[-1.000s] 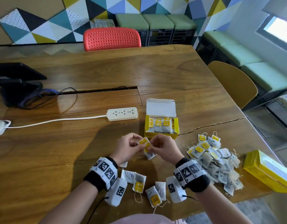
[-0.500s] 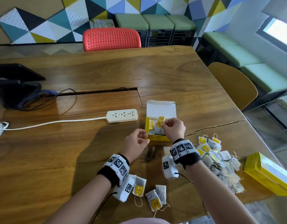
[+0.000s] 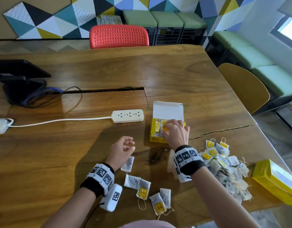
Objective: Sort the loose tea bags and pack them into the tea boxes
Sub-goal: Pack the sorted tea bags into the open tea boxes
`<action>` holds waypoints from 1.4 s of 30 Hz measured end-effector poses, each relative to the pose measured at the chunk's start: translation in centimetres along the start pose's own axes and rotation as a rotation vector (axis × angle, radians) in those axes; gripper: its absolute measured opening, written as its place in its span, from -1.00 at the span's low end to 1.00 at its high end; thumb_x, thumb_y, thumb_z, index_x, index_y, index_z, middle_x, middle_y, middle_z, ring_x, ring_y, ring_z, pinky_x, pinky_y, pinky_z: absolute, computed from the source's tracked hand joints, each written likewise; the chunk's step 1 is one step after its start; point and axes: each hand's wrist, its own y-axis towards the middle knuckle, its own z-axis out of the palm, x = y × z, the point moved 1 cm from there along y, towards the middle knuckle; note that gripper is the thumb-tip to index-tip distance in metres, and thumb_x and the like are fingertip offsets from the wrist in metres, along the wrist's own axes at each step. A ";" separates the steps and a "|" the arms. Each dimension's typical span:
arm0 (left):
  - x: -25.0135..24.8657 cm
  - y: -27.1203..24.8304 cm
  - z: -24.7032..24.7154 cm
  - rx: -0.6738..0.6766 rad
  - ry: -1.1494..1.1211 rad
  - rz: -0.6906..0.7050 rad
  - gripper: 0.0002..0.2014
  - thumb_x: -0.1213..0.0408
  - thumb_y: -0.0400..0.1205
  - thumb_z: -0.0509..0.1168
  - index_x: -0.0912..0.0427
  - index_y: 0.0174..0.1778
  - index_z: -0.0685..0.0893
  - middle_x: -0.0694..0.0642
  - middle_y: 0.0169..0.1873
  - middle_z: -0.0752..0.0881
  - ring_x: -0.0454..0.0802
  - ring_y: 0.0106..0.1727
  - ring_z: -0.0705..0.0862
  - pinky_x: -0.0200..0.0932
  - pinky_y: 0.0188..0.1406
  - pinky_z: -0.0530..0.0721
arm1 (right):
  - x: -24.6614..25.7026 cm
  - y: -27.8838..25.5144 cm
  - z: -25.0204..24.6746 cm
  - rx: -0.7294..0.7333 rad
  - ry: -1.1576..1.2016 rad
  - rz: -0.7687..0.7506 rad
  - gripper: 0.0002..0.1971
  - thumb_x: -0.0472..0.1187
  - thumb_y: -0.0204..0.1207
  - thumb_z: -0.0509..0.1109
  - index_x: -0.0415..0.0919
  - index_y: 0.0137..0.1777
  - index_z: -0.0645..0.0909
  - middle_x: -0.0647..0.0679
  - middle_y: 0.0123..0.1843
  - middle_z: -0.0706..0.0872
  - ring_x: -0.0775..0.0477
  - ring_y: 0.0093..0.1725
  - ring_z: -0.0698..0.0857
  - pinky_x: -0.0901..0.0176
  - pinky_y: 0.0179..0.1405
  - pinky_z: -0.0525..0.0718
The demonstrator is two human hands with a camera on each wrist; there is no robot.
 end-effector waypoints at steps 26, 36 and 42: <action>3.5 -3.3 -1.7 0.223 0.802 0.551 -0.70 0.08 0.43 0.52 -0.08 0.08 0.79 -0.15 0.11 0.70 -0.05 0.14 0.64 -0.07 -0.01 0.68 | 5.9 -12.2 5.1 0.558 0.209 -0.300 -0.64 0.06 0.41 0.51 -0.01 0.18 0.67 0.00 0.16 0.53 -0.03 0.12 0.56 0.08 0.05 0.65; 3.0 -3.0 -0.7 0.213 0.742 0.543 -0.85 0.18 0.36 0.59 0.07 -0.33 0.73 -0.12 -0.13 0.71 -0.10 -0.12 0.69 -0.15 -0.17 0.70 | 6.1 -11.3 5.6 0.594 0.241 -0.353 -0.88 -0.07 0.50 0.45 -0.10 -0.08 0.69 -0.02 0.10 0.57 -0.05 0.05 0.59 0.02 0.05 0.66; 2.7 -2.6 -1.6 0.205 0.362 0.232 -0.91 0.22 0.54 0.46 0.02 -0.28 0.72 -0.21 -0.03 0.69 -0.30 0.01 0.63 -0.45 0.04 0.52 | 3.8 -10.6 4.4 0.530 0.555 -0.027 -0.76 -0.13 0.38 0.53 0.03 -0.35 0.49 0.12 -0.33 0.62 0.11 -0.28 0.61 0.29 -0.24 0.62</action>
